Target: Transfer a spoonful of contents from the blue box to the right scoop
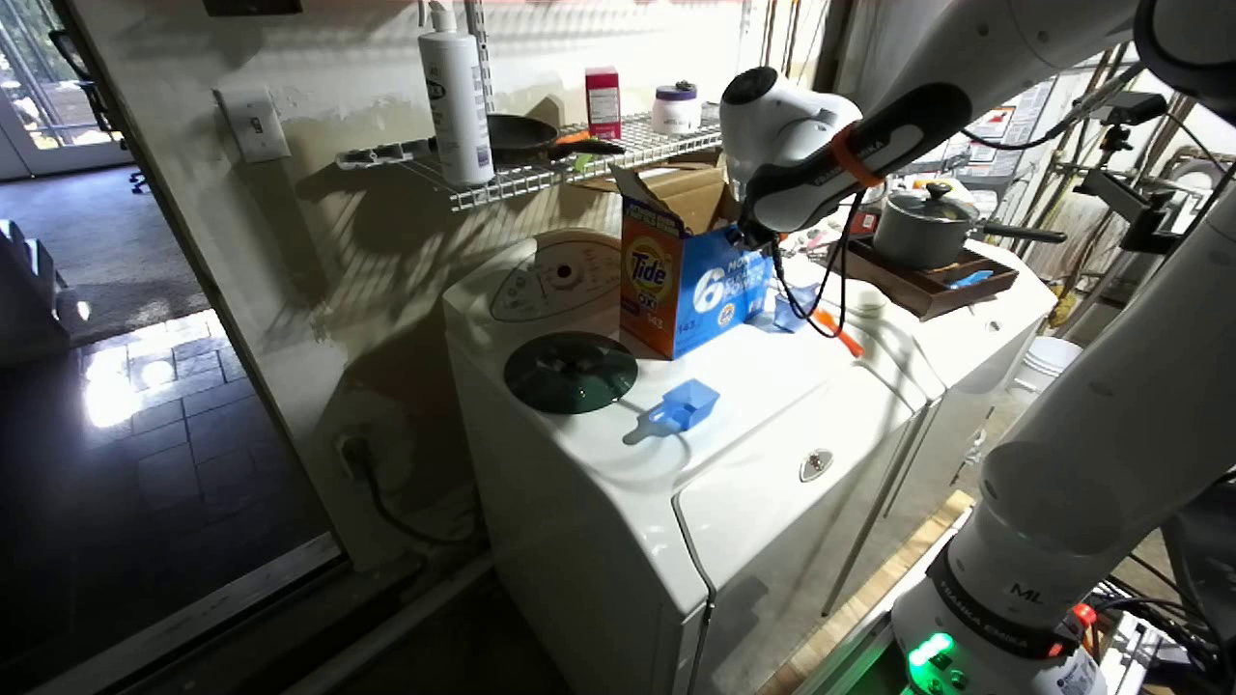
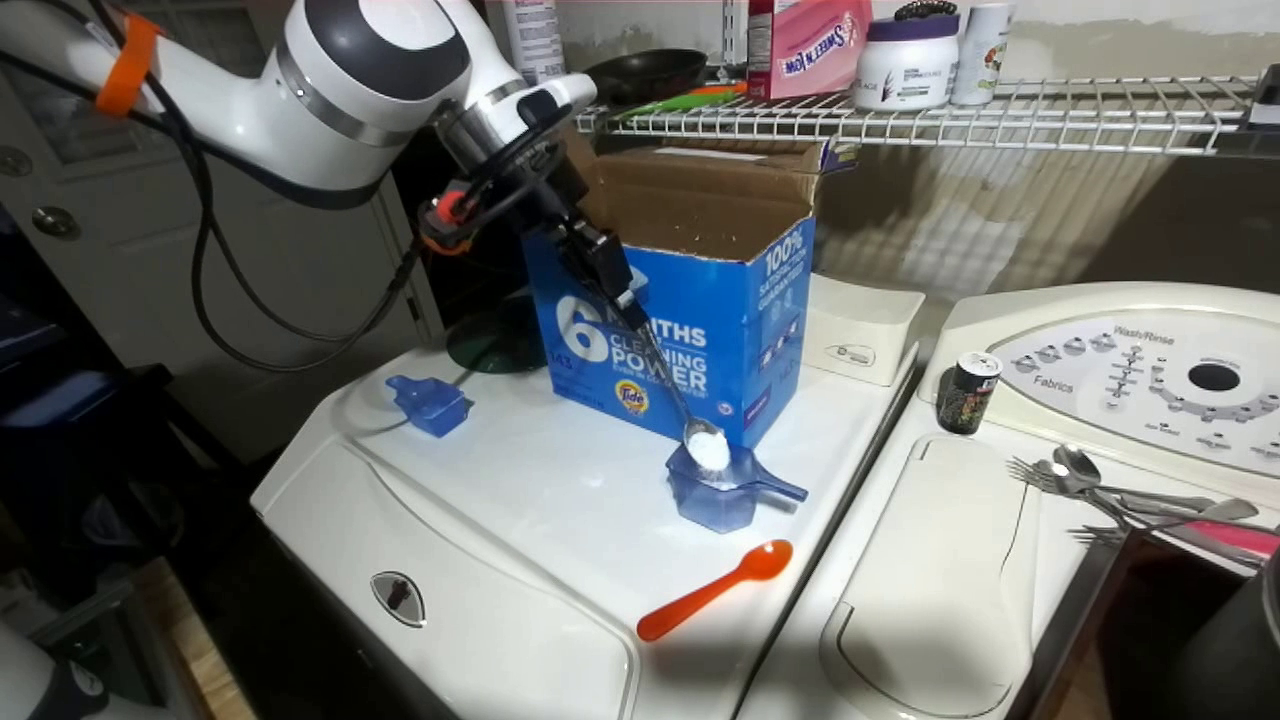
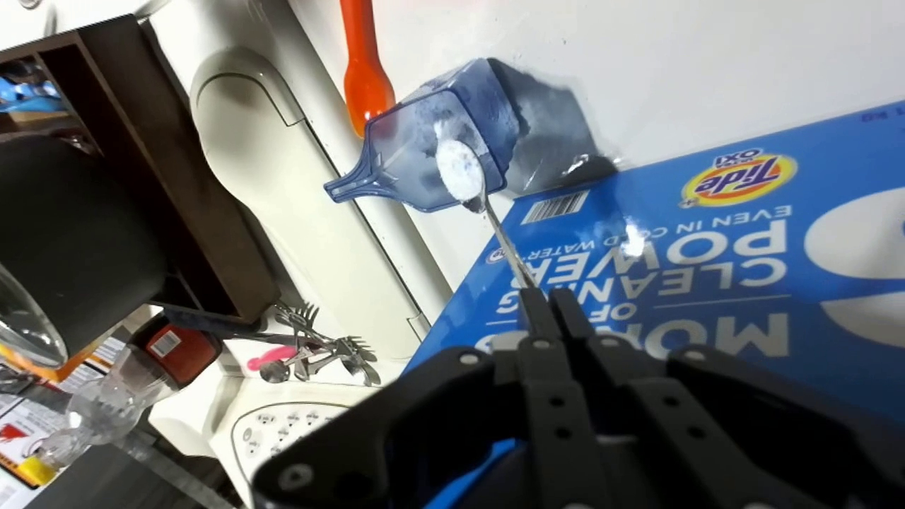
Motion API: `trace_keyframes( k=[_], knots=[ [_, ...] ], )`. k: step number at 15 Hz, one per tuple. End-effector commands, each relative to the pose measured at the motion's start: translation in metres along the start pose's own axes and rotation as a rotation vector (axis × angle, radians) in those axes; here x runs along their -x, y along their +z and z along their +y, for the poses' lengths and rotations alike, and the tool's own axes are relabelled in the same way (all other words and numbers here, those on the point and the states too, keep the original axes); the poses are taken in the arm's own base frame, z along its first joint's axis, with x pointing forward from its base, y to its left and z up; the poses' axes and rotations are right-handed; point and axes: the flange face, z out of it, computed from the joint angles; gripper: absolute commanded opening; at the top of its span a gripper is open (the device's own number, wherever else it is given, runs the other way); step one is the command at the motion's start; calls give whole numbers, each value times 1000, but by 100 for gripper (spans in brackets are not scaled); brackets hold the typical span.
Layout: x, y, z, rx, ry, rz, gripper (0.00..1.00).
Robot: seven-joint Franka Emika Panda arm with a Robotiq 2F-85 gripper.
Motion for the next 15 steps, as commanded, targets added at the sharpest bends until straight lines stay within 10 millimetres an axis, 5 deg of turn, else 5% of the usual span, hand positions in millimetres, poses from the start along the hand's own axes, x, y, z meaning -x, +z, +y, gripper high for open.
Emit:
trace_keyframes(
  k=[1, 15],
  knots=[
    [6, -4, 11, -38, 36, 10, 1],
    [12, -21, 44, -77, 141, 24, 1]
  ],
)
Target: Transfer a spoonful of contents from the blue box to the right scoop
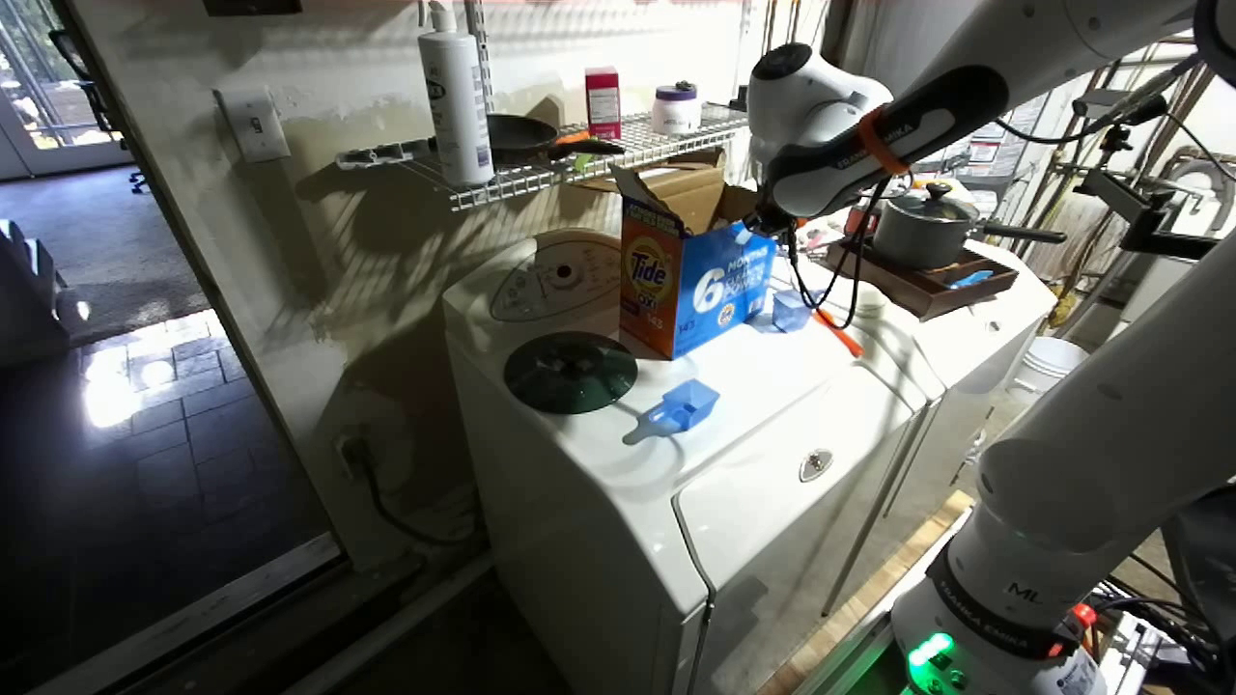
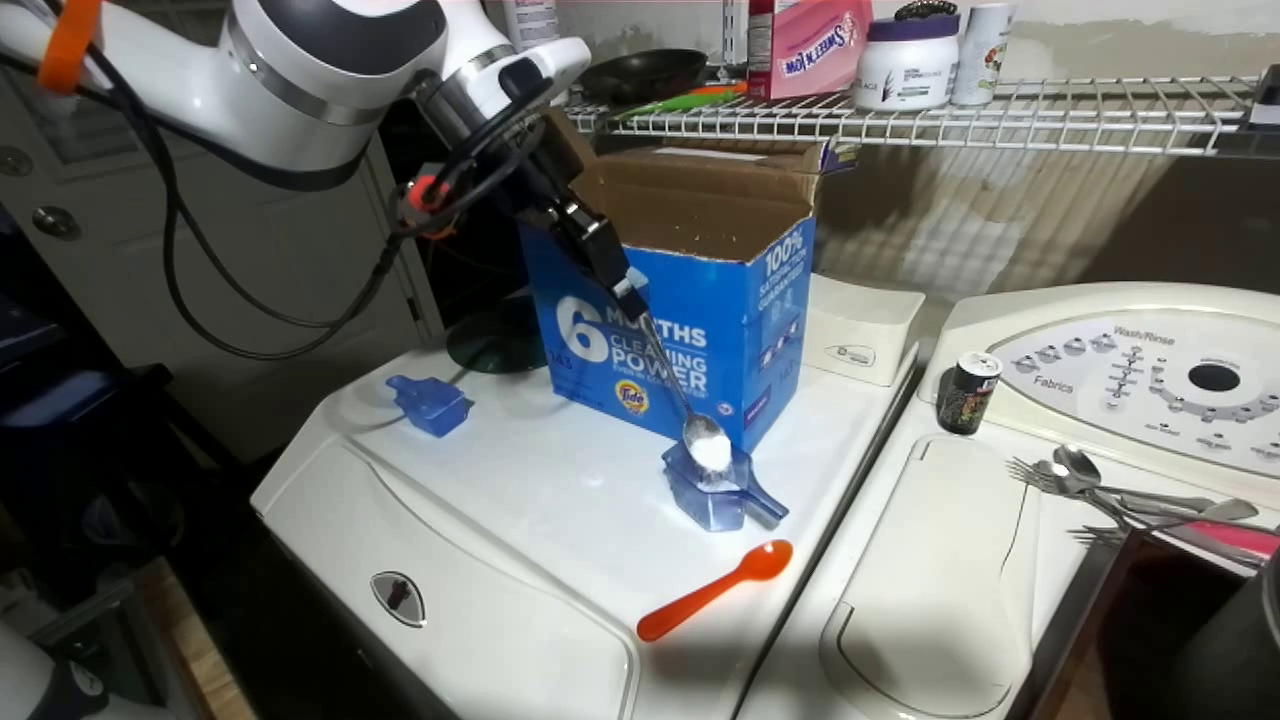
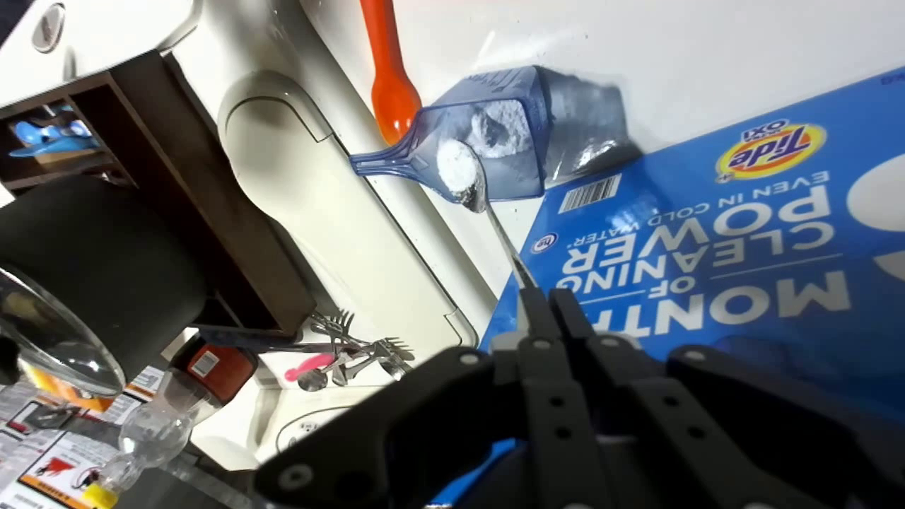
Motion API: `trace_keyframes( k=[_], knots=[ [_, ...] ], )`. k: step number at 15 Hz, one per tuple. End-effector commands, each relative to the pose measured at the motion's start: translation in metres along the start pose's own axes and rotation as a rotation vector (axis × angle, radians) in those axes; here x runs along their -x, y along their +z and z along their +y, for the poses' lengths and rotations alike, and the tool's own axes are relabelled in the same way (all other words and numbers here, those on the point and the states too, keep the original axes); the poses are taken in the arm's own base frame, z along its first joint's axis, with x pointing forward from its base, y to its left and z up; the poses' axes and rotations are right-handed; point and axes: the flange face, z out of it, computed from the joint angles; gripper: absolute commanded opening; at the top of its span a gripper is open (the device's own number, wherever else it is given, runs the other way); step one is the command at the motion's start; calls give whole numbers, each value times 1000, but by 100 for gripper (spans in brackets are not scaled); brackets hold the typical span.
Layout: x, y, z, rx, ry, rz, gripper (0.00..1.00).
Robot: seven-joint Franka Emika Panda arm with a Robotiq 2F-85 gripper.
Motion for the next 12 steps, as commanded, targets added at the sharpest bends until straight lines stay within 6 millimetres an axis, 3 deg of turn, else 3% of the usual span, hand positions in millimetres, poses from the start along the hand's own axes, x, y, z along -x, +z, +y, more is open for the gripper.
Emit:
trace_keyframes(
  k=[1, 12],
  knots=[
    [6, -6, 10, -61, 56, 17, 1],
    [7, -1, 19, -145, 140, 31, 1]
  ],
)
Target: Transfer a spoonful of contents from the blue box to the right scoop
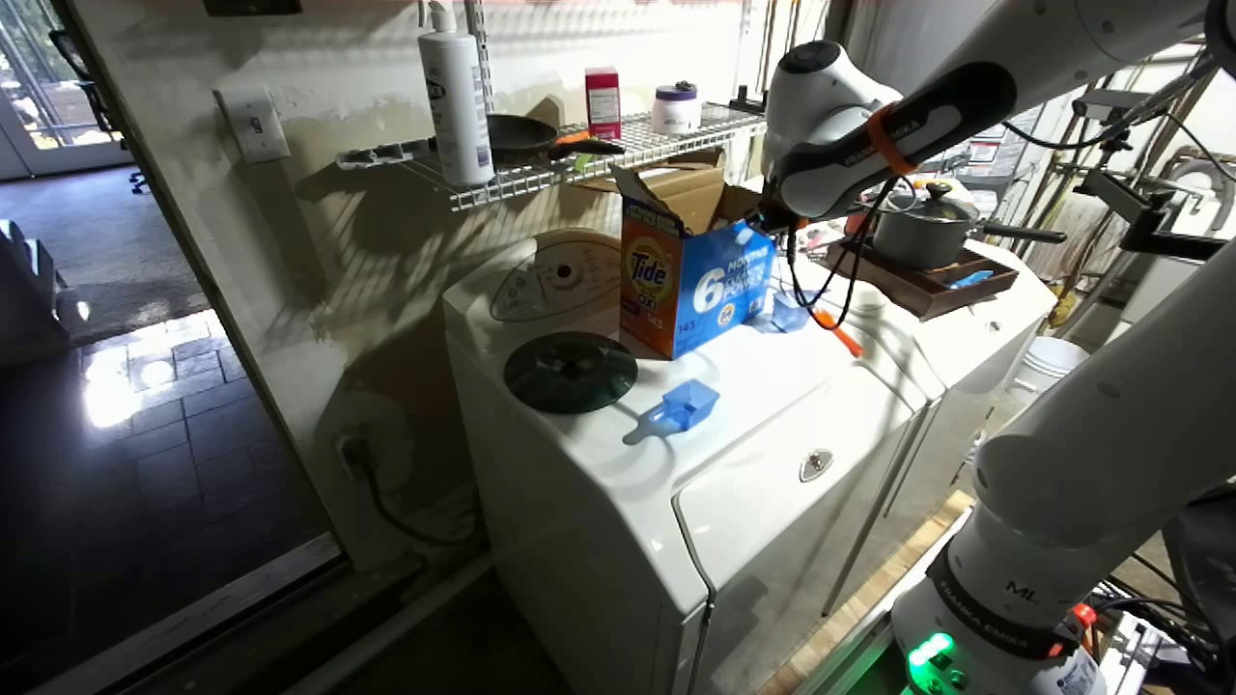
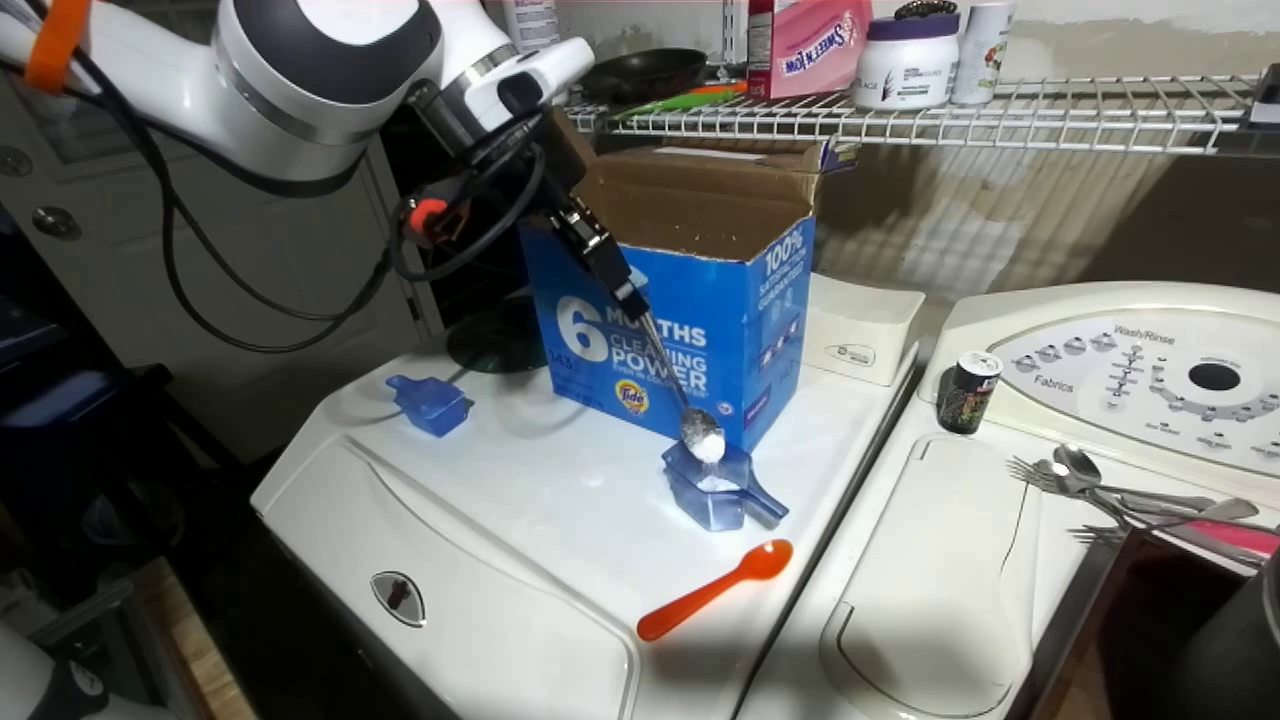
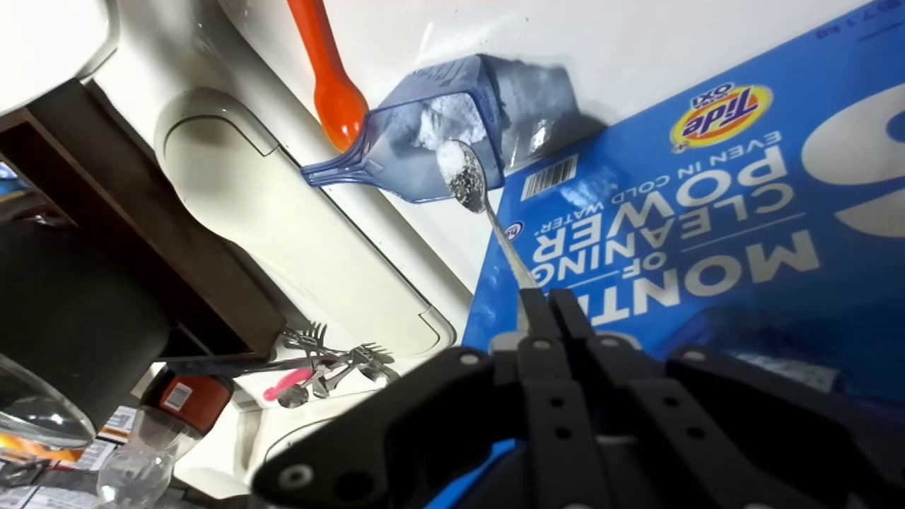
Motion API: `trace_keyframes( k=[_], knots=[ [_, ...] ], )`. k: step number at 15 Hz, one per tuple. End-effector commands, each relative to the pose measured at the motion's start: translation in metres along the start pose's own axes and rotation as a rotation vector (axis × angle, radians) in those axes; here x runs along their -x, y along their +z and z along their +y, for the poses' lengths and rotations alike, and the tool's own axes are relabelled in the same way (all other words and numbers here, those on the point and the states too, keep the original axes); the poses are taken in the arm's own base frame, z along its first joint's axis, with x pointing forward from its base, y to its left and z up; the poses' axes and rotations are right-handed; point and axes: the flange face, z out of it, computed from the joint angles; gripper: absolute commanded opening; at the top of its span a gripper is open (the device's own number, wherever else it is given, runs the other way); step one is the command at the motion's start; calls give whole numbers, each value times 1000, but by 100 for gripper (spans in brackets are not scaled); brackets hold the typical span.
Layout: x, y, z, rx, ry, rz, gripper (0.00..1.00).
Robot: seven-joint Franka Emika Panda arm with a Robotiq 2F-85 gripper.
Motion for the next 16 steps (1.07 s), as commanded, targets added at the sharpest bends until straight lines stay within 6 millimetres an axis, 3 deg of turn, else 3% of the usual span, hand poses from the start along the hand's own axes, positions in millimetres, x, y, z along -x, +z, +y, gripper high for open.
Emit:
trace_keyframes(
  k=[1, 16],
  knots=[
    [4, -6, 9, -40, 42, 11, 1],
    [0, -13, 26, -22, 75, 23, 1]
  ],
)
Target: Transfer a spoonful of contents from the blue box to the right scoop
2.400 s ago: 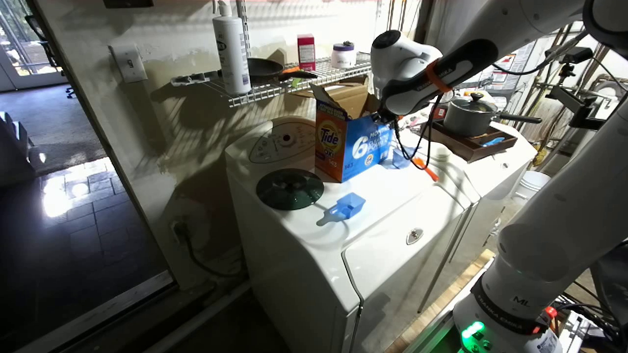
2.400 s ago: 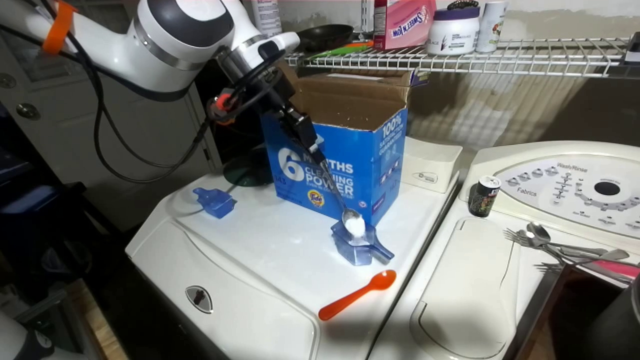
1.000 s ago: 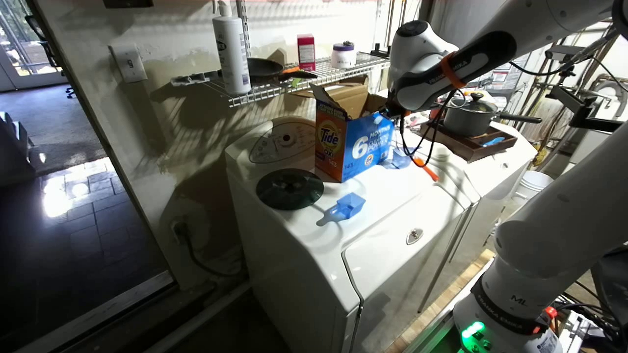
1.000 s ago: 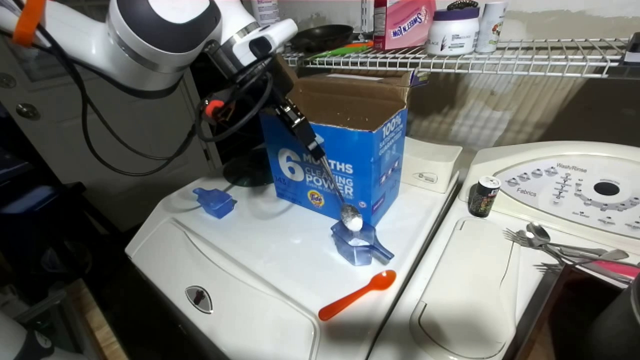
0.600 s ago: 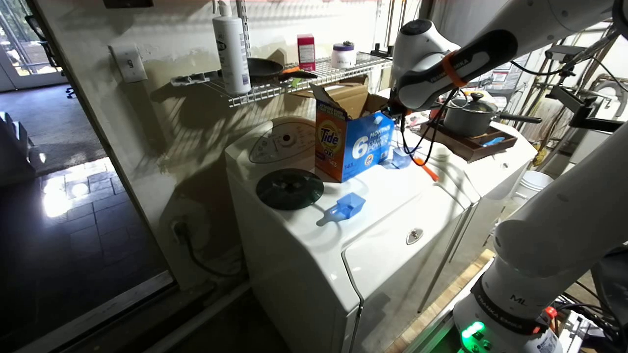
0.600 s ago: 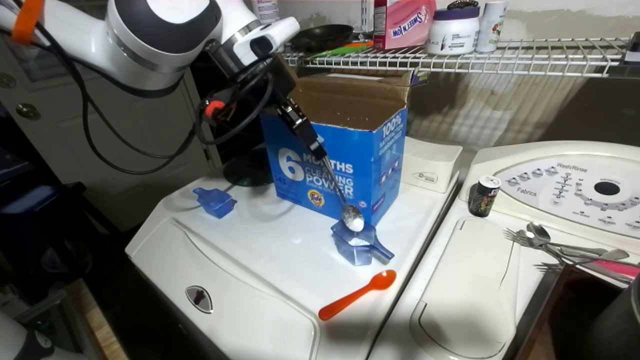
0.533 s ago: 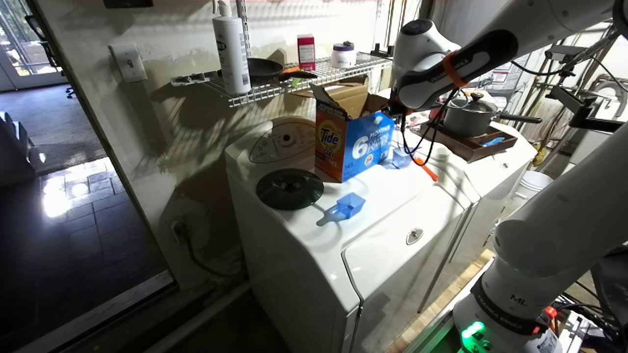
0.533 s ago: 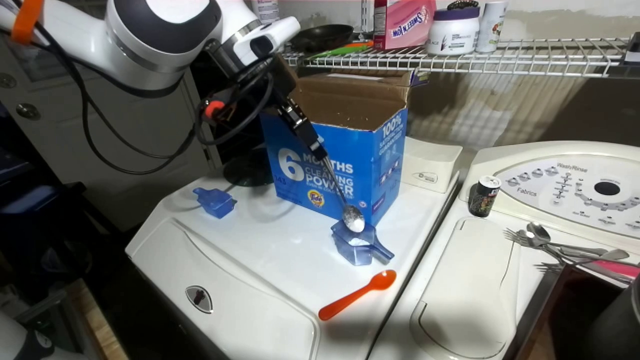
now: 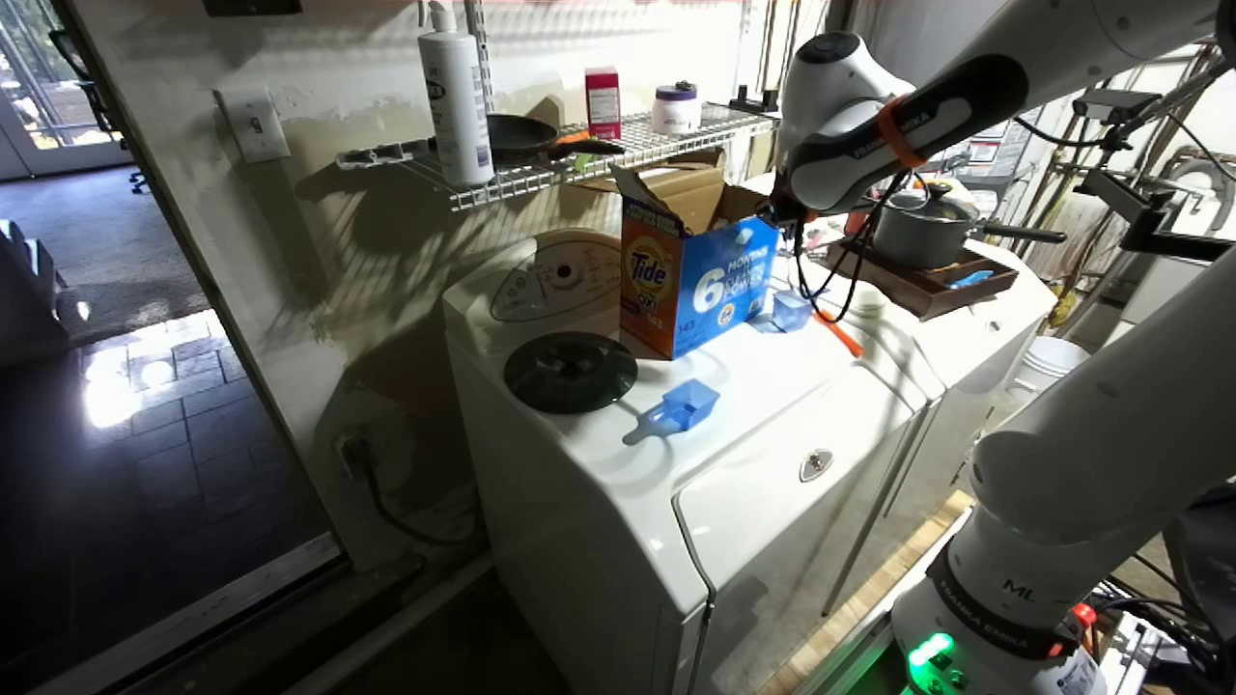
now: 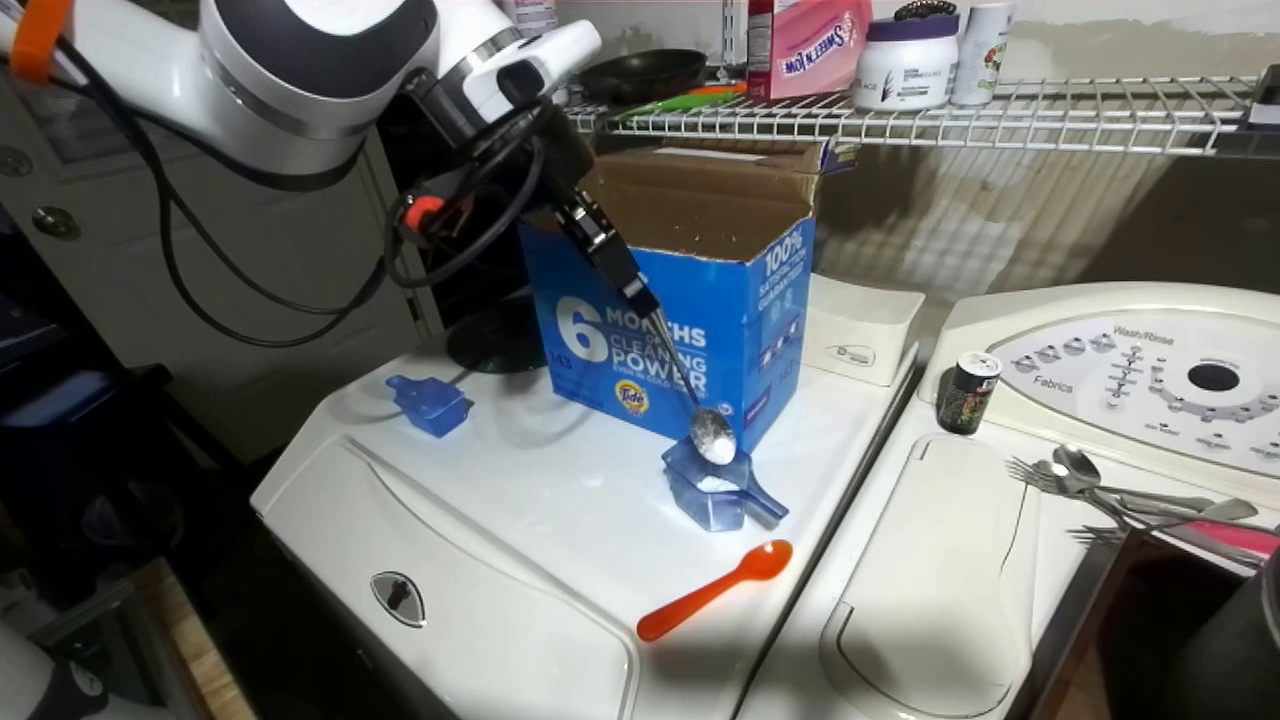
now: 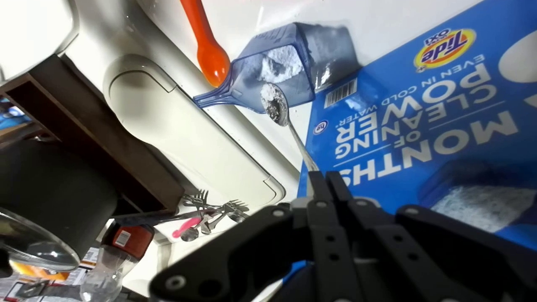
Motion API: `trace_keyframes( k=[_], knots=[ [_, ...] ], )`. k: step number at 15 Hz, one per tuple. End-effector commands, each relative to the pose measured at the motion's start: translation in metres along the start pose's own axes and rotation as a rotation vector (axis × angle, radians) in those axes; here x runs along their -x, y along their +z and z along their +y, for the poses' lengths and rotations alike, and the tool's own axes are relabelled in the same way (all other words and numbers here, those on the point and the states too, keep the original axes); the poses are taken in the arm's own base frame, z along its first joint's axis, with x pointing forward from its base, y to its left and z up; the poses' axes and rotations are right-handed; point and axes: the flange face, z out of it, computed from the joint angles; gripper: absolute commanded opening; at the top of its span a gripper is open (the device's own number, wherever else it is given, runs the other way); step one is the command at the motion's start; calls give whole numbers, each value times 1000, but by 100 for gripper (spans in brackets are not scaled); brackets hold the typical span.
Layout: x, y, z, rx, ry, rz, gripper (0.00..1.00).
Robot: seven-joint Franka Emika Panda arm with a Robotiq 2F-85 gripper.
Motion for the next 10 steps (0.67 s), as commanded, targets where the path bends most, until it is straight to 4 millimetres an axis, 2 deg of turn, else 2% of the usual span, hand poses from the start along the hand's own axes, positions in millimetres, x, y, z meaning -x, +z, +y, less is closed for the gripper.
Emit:
trace_keyframes(
  k=[1, 10],
  knots=[
    [5, -11, 6, -15, 11, 12, 1],
    [13, -36, -11, 59, -98, -11, 1]
  ],
)
